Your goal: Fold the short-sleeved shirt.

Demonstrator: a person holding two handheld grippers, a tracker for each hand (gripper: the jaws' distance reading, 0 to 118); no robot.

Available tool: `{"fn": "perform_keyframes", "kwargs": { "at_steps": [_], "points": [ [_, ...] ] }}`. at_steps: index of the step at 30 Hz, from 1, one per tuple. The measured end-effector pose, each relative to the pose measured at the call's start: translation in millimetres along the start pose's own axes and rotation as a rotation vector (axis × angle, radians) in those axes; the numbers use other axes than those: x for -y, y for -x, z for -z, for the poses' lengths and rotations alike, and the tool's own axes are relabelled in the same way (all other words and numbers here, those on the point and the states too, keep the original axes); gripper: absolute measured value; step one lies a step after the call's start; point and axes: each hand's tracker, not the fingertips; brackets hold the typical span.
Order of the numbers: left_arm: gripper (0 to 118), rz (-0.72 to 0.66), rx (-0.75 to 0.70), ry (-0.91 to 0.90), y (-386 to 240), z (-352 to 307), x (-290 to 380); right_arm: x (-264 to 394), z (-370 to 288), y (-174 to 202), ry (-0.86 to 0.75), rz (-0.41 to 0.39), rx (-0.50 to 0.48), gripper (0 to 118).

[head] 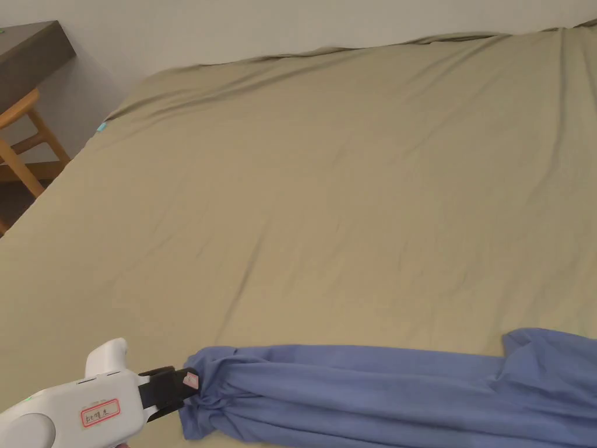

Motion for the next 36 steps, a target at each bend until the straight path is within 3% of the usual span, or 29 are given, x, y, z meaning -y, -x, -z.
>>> {"fn": "perform_keyframes", "kwargs": {
  "at_steps": [3, 5, 6, 7, 8, 10, 12, 14, 16, 19, 22, 23, 24, 25, 27, 30, 34, 36],
  "points": [
    [0, 0.04, -0.035, 0.021, 11.4, 4.0, -15.1, -6.2, -4.9, 0.1, 0.021, -0.059, 0.051, 2],
    [0, 0.09, -0.047, 0.021, 22.8, 9.3, -24.4, -6.0, -4.3, -4.6, 0.025, -0.046, 0.038, 2],
    [31, 0.105, -0.031, 0.025, 29.6, 14.5, -27.6, -7.7, -4.8, -3.4, 0.031, -0.037, 0.036, 2],
    [93, 0.155, 0.01, -0.001, 24.7, 12.8, -31.5, -7.2, -3.3, -5.6, 0.034, -0.02, 0.035, 2],
    [118, 0.157, 0.077, -0.022, 28.2, 16.6, -31.8, -5.9, -1.0, -8.5, 0.038, -0.007, 0.039, 2],
    [118, 0.094, 0.181, -0.009, 43.7, 26.1, -36.0, -3.8, 1.7, -8.3, 0.04, 0.0, 0.063, 2],
    [118, -0.053, 0.207, 0.154, 35.4, 39.6, -45.2, -1.6, 2.3, -11.5, 0.044, 0.028, 0.044, 2],
    [118, -0.008, 0.153, 0.213, 24.7, 52.2, -47.6, -0.7, 2.1, -12.3, 0.036, 0.077, -0.013, 2],
    [118, 0.11, 0.183, 0.159, 22.1, 66.6, -24.9, -0.9, 4.3, -14.5, 0.038, 0.102, -0.036, 2],
    [118, 0.043, 0.256, 0.208, 11.5, 84.7, -22.0, -2.0, 7.4, -12.0, 0.038, 0.115, -0.033, 2],
    [118, 0.115, 0.194, 0.197, 6.7, 93.1, -21.9, -2.9, 9.1, -9.9, 0.036, 0.133, -0.055, 2],
    [101, 0.123, 0.166, 0.173, -3.0, 85.1, -17.0, -3.5, 9.5, -8.4, 0.036, 0.135, -0.062, 2],
    [54, 0.112, 0.127, 0.123, -3.4, 78.1, -17.4, -3.9, 9.6, -6.8, 0.036, 0.134, -0.068, 2],
    [20, 0.065, 0.166, 0.129, 0.3, 75.8, -18.1, -4.2, 9.7, -5.1, 0.036, 0.133, -0.071, 2],
    [20, -0.09, 0.295, 0.181, 9.6, 74.3, -17.8, -5.4, 10.3, 0.9, 0.038, 0.122, -0.07, 2],
    [20, -0.047, 0.28, 0.148, 10.6, 60.4, -19.2, -7.4, 9.4, 4.4, 0.043, 0.103, -0.065, 2],
    [20, -0.204, 0.386, 0.068, 31.8, 36.4, -34.5, -12.0, 1.3, 7.0, 0.031, 0.099, -0.064, 2],
    [20, -0.184, 0.319, 0.028, 42.5, 21.6, -47.4, -15.3, -3.5, 7.2, 0.023, 0.1, -0.067, 2]
  ]
}}
